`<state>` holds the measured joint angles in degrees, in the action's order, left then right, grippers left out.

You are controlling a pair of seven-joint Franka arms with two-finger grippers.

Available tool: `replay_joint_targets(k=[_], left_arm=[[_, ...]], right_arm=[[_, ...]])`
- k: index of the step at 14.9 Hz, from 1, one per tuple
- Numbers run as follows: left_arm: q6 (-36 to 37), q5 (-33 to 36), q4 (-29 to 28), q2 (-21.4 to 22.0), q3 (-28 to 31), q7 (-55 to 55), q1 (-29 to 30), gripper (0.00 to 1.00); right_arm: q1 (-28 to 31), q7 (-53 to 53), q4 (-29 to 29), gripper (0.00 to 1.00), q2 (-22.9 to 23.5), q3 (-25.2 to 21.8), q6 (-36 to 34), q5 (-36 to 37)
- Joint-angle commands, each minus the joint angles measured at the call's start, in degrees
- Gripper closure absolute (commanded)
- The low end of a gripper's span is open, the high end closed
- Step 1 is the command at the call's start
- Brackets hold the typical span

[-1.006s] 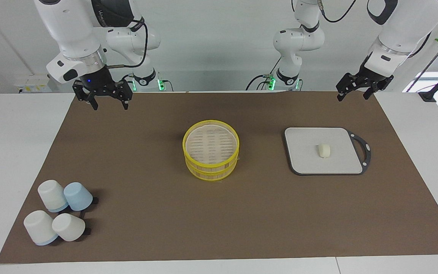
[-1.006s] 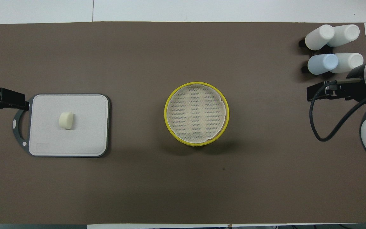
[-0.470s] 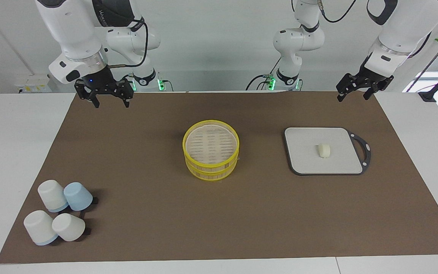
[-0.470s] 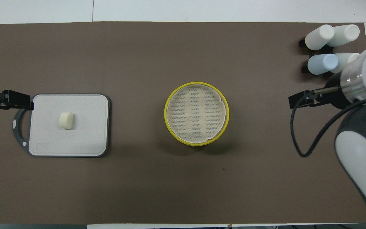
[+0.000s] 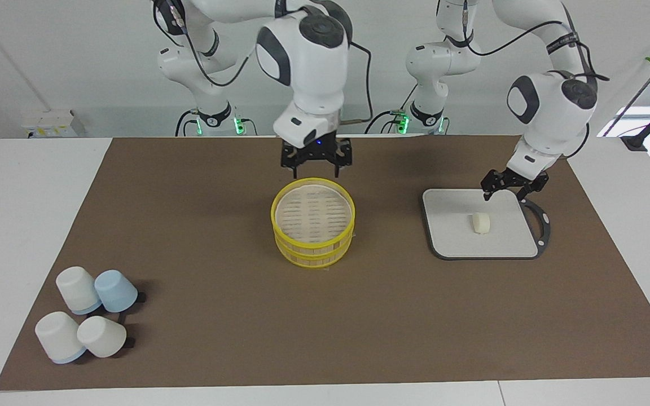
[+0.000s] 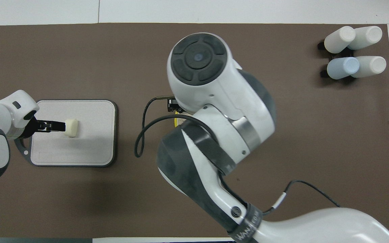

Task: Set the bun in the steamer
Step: 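Grasp the white bun with the left gripper while the right gripper grasps the lid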

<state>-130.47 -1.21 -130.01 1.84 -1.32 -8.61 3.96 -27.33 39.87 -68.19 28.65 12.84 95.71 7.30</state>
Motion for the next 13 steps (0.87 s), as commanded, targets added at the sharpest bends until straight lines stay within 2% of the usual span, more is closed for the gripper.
replay_joint_targets(k=[1,6,9,11,12,13], left_arm=[[-6.3,0.2,-2.4,-2.8,-0.3,-1.0,-0.1,0.00],[-10.2,0.3,-2.4,-5.3,-0.4,-0.7,-0.7,0.00],[-13.3,0.3,-2.4,-7.6,-0.4,-1.0,-1.9,0.01],[-13.0,0.3,-2.3,-7.8,-0.4,-1.3,-1.9,0.06],[-12.8,0.3,-2.3,-7.8,-0.4,-1.3,-1.9,0.10],[-12.4,0.3,-2.2,-7.7,-0.4,-1.8,-1.9,0.16]], right_arm=[[-3.2,2.0,4.0,0.00,6.8,-0.8,5.7,2.9],[-3.4,3.3,-5.0,0.00,5.6,-0.6,12.4,3.0],[-3.4,3.4,-6.4,0.00,5.1,-0.5,13.4,2.9],[-3.5,3.5,-8.3,0.18,4.4,-0.4,15.4,2.7],[-3.5,3.7,-10.1,0.32,3.8,-0.4,16.9,2.7],[-3.4,3.8,-11.9,0.40,3.2,-0.4,18.7,2.7]])
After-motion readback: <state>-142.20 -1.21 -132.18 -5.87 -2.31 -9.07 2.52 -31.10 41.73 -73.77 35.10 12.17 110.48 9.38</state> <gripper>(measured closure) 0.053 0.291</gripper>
